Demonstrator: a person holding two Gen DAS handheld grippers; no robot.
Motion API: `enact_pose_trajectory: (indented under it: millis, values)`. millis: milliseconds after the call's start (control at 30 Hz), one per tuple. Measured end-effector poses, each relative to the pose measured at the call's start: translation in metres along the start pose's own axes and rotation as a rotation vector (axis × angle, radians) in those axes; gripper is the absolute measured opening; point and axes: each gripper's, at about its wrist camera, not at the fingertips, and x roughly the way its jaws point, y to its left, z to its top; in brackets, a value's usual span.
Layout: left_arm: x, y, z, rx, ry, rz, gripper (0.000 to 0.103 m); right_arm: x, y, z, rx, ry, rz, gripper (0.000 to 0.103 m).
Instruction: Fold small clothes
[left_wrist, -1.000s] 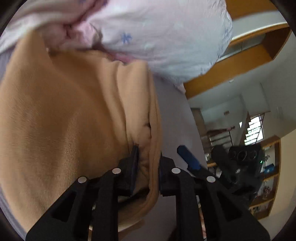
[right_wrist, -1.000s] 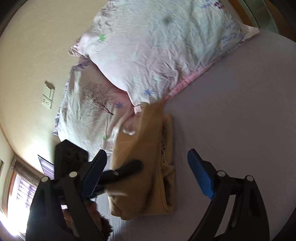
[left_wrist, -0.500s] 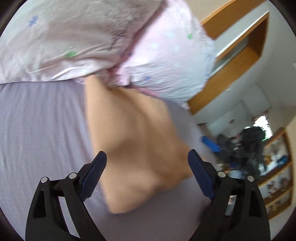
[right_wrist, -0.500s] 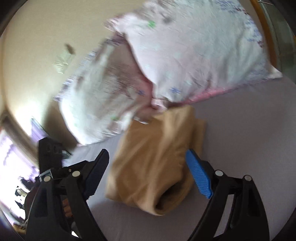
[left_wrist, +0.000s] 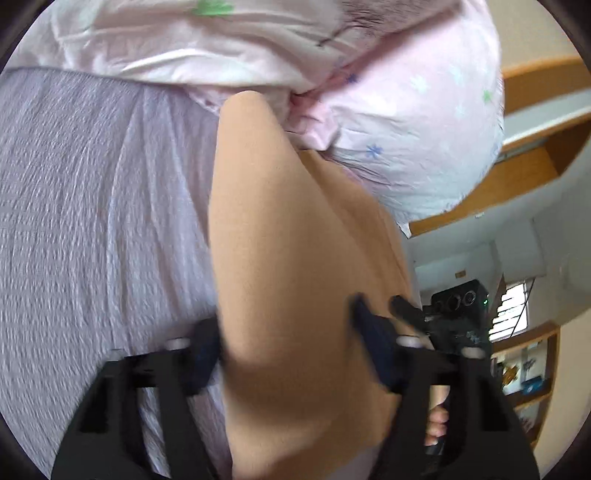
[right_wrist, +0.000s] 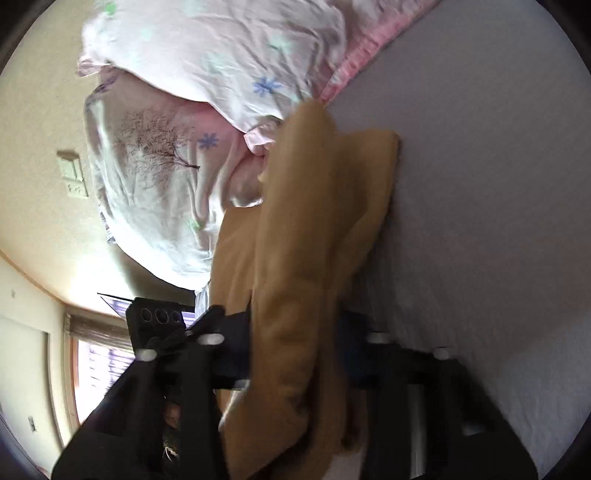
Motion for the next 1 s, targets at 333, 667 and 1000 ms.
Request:
enact_pose_trajectory:
  millis: [333,667,1000]
  values:
    - [-0.114,0.037,-0.009,0.059,-0.188,-0.019,0.037,0.052,0.056,-0.021,-0.190,0.082,0.099,0.036]
    - [-0.169,0.037,-0.056,0.206,-0.270,0.113,0.057,0.037,0.070,-0.007,-0.179,-0.062,-0.064,0.057]
    - [-0.130,0.012,-0.095,0.427,-0.150,0.275,0.062,0.062,0.070,0.012,-0.164,-0.121,-0.214,0.021]
